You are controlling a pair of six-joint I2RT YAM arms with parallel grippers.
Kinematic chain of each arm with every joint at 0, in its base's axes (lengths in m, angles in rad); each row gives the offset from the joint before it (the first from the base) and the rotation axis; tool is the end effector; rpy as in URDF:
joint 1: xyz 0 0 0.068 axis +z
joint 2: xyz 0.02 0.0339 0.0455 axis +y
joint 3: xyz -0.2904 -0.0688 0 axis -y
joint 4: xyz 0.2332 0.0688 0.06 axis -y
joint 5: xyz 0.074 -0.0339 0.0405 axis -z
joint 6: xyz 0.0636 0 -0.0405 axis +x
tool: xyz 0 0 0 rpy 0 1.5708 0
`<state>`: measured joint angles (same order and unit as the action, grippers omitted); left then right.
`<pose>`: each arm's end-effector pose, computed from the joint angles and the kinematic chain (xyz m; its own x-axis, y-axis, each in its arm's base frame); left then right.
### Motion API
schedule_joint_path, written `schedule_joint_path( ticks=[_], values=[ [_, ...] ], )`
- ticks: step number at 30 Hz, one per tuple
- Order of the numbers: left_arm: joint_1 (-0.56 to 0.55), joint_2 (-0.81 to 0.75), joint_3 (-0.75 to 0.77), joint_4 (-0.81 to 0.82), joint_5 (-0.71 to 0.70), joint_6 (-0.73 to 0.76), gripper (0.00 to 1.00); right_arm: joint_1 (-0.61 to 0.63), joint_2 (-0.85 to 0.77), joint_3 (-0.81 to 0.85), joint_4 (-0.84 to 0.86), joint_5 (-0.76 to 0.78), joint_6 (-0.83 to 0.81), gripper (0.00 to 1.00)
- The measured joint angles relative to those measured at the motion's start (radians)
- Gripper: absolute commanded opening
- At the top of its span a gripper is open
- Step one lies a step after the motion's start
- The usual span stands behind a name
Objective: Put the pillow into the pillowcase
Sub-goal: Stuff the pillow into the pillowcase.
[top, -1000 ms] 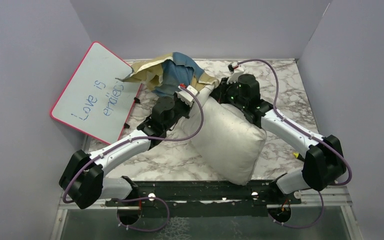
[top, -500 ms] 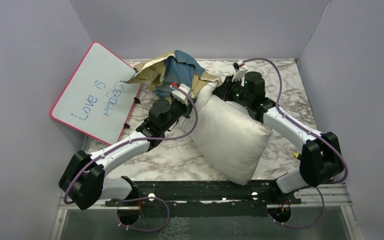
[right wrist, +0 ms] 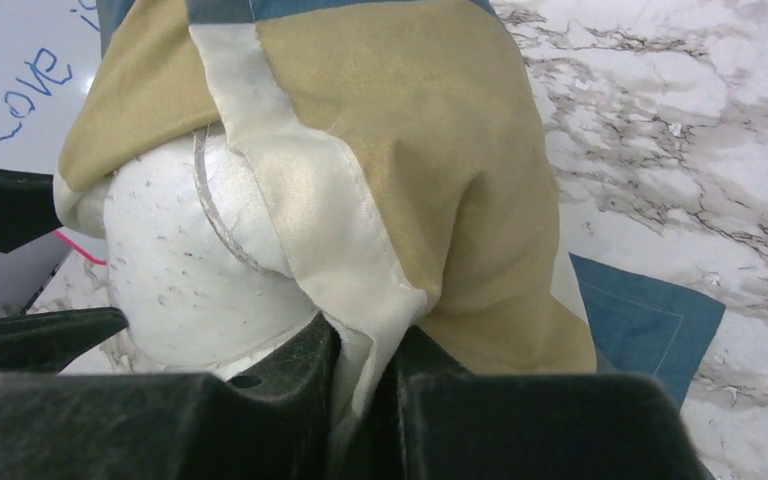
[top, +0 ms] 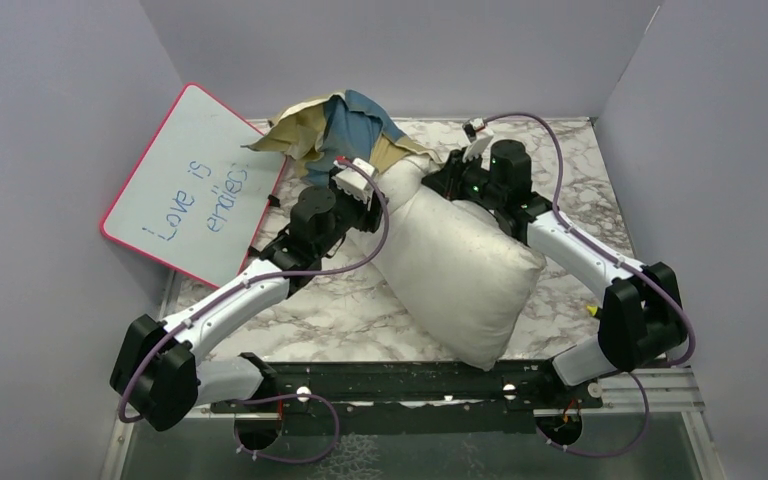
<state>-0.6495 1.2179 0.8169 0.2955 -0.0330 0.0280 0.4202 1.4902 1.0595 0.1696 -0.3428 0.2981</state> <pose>0.2358 -0.1765 0.3357 -0.0676 0.0865 -0.9940 0.5805 0.8137 0.0313 0.3226 0.1676 0.3255 -0.4252 0.1130 -0.8980 -0.5814 0.7263 0.3667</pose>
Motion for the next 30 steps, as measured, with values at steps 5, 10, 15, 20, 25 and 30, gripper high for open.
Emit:
schedule_joint_path(
  ticks=[5, 10, 15, 20, 25, 30],
  values=[
    [0.027, -0.02, 0.008, -0.08, -0.043, 0.025, 0.73, -0.019, 0.027, 0.023, -0.001, -0.032, -0.02, 0.17],
    [0.056, -0.022, 0.021, -0.139, -0.045, 0.026, 0.72, -0.044, 0.069, 0.069, -0.034, -0.078, -0.064, 0.19],
    [0.093, -0.022, 0.063, -0.189, -0.043, 0.005, 0.66, -0.075, 0.102, 0.107, -0.074, -0.113, -0.096, 0.29],
    [0.135, -0.021, 0.076, -0.222, -0.037, -0.01, 0.6, -0.118, 0.118, 0.144, -0.158, -0.105, -0.105, 0.34],
    [0.188, 0.005, 0.076, -0.23, 0.007, -0.013, 0.57, -0.147, 0.117, 0.174, -0.248, -0.055, -0.107, 0.52],
    [0.211, 0.067, 0.076, -0.23, 0.06, -0.007, 0.57, -0.165, 0.097, 0.21, -0.356, 0.041, -0.117, 0.61]
  ],
)
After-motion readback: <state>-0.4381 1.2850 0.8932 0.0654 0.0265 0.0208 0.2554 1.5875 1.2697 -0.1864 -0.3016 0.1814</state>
